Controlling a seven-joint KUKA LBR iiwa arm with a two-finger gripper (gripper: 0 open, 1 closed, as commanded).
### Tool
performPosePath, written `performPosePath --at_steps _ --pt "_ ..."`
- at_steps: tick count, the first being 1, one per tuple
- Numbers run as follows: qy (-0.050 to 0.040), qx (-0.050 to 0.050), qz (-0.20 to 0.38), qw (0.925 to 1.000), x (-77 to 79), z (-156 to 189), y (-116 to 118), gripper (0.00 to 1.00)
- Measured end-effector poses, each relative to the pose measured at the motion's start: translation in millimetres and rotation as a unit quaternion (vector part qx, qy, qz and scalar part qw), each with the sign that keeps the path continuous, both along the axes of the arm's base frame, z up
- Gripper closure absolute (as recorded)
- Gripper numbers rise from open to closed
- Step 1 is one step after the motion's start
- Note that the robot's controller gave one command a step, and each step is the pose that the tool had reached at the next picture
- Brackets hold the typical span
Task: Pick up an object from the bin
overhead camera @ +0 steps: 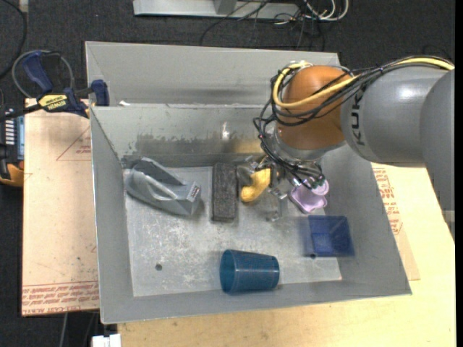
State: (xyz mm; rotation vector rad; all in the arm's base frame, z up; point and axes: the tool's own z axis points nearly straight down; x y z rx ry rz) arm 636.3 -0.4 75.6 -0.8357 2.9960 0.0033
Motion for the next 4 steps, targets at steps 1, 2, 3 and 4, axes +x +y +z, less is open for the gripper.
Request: performPosePath --at_steps 1,2,3,4 --pt "-0.0039 -0.002 0.023 0.9997 -7.0 2 1 1.00" --pt "-0.0040 -0.002 0.024 0.9997 -7.1 2 1 1.00" --pt "-0.0026 -0.002 0.023 0.9997 -8.2 8 1 1.00" --pt "0.0016 -0.001 0.023 0.9997 -10.7 32 2 1.00"
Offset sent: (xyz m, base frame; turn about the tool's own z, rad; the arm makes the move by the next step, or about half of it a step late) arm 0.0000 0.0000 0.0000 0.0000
